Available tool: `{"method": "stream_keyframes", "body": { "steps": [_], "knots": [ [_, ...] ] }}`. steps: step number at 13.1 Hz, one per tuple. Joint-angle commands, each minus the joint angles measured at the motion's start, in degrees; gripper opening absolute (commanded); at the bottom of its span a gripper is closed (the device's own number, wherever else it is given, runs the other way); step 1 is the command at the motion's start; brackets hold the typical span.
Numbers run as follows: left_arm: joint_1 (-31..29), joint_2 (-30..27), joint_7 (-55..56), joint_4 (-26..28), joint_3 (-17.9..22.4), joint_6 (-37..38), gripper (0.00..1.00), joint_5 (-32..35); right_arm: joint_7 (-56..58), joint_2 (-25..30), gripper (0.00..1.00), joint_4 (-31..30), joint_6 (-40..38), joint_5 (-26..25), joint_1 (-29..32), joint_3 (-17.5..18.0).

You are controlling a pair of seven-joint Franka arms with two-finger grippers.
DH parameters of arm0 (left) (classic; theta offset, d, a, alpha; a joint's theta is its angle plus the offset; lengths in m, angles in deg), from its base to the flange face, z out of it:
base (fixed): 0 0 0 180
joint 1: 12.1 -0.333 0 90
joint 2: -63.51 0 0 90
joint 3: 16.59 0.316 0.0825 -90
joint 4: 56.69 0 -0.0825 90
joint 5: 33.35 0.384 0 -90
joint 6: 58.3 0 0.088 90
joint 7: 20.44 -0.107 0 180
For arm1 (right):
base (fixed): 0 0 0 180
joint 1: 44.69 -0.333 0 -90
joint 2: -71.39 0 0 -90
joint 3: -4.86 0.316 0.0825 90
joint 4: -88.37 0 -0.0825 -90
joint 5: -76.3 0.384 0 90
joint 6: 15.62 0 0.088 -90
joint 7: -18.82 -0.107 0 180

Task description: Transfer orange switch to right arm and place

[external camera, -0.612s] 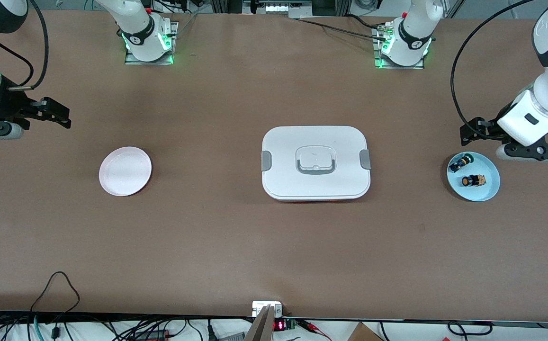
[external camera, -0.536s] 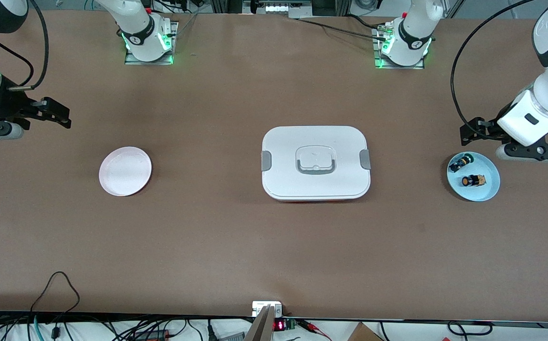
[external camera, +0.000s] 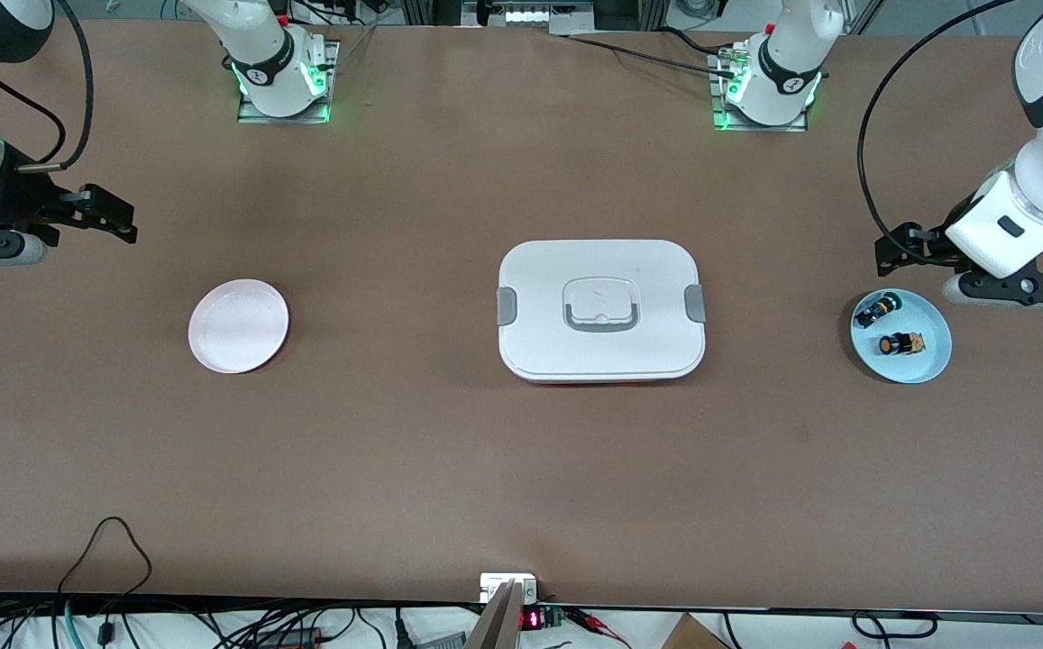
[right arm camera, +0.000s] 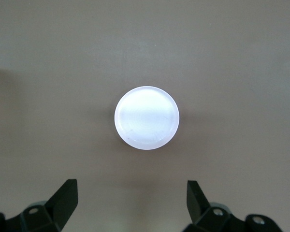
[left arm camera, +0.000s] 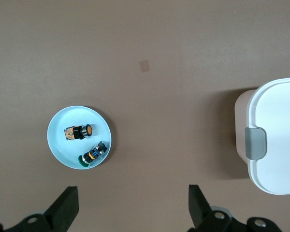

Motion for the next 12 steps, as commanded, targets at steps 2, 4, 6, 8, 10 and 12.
{"method": "stream_keyframes", "body": {
  "steps": [2, 4, 6, 8, 10, 12],
  "knots": [
    [0.01, 0.82, -0.71, -1.85, 0.24, 3.63, 1.0, -0.82, 0.76, 0.15, 1.0, 0.57, -0.89, 0.75, 0.06, 0.15],
    [-0.34, 0.82, -0.71, -1.85, 0.33, 4.87, 1.0, -1.25, 0.76, 0.15, 1.0, 0.57, -0.97, 0.75, -0.03, 0.15],
    [-0.43, 0.82, 2.7, -1.77, 0.5, 6.97, 1.0, -1.61, 0.94, 0.06, 1.0, 0.57, -0.89, 0.66, -0.03, 0.15],
    [-0.61, 1.17, 4.13, -1.85, 0.68, 7.6, 1.0, -1.52, 1.03, 0.06, 1.0, 0.57, -0.89, 0.57, -0.03, 0.15],
    [-0.61, 3.62, 4.13, -1.94, 0.86, 7.34, 1.0, -0.82, 0.94, -0.03, 1.0, 0.57, -0.89, 0.57, -0.12, 0.15],
    [-4.27, 5.74, 2.9, -1.94, 1.03, 6.99, 1.0, -0.99, 0.94, -0.03, 1.0, 0.57, -0.89, 0.57, -0.12, 0.15]
  ]
}}
